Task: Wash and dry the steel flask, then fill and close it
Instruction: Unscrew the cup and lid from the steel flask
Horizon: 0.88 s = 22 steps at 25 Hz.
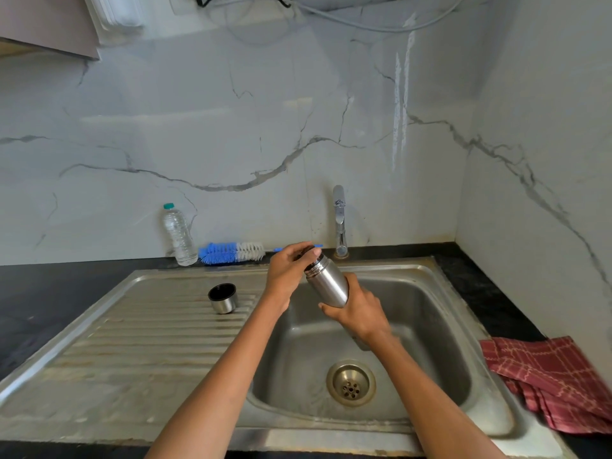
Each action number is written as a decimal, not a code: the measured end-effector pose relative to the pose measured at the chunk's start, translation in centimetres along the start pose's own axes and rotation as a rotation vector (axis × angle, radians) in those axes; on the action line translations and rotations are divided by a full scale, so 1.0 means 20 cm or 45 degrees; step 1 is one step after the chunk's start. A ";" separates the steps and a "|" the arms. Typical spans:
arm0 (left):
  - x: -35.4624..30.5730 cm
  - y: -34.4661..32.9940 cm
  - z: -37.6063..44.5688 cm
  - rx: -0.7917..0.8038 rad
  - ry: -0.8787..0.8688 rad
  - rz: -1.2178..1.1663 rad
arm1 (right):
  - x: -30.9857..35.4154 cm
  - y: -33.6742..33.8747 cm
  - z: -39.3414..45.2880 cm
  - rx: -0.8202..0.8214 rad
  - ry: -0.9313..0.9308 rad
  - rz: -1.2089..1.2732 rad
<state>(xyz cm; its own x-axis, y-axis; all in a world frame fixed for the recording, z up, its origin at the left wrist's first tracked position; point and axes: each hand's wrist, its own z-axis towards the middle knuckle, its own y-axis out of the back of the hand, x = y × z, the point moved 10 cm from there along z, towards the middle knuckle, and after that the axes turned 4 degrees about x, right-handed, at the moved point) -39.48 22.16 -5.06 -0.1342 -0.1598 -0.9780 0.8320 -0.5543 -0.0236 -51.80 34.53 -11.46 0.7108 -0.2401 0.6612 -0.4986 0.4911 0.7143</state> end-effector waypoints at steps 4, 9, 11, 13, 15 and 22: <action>0.00 -0.04 -0.01 -0.025 0.033 0.147 | -0.01 0.00 0.00 0.038 0.027 0.028; 0.01 -0.06 0.01 0.254 -0.028 -0.134 | -0.05 -0.01 0.02 0.065 -0.017 0.061; -0.01 -0.02 0.00 0.128 -0.054 0.041 | -0.03 0.00 0.01 0.037 -0.004 0.008; -0.01 -0.01 -0.01 0.047 -0.030 0.144 | -0.02 0.00 0.01 0.029 0.025 -0.033; -0.01 -0.04 0.00 0.146 -0.042 0.092 | -0.03 -0.01 0.01 0.048 0.027 -0.028; -0.08 0.02 -0.03 0.033 -0.151 0.271 | -0.02 0.00 0.00 0.036 0.033 -0.086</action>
<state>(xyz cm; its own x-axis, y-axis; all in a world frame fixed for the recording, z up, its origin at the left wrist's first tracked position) -38.66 22.63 -3.63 -0.0211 -0.3694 -0.9290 0.8346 -0.5182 0.1871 -52.12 34.61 -11.69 0.7558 -0.2502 0.6051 -0.4625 0.4503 0.7638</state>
